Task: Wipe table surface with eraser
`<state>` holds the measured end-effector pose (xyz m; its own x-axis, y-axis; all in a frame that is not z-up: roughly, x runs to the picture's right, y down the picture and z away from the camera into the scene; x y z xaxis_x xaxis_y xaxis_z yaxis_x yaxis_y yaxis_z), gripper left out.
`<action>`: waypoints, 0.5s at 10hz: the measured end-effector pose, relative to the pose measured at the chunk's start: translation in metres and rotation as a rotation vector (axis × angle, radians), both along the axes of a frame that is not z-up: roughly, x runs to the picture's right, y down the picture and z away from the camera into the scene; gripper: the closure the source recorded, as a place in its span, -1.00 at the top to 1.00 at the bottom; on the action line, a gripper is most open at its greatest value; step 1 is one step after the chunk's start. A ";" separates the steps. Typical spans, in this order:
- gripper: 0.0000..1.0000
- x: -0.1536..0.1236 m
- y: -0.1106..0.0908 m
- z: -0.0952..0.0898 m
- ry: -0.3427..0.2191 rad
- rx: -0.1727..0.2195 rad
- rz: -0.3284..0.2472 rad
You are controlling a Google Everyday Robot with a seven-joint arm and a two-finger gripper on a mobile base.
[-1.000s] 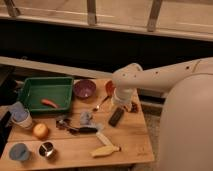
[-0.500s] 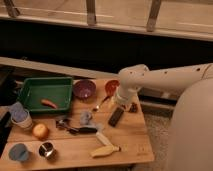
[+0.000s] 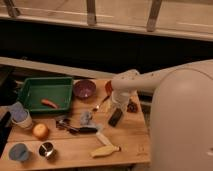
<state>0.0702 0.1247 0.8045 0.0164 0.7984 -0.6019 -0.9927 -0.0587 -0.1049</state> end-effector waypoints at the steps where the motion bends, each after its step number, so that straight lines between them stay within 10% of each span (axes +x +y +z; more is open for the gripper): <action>1: 0.28 0.001 0.002 0.006 0.030 0.004 -0.015; 5: 0.28 -0.002 0.002 0.027 0.068 0.005 -0.035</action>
<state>0.0685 0.1268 0.8317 0.0031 0.8011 -0.5985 -0.9990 -0.0238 -0.0370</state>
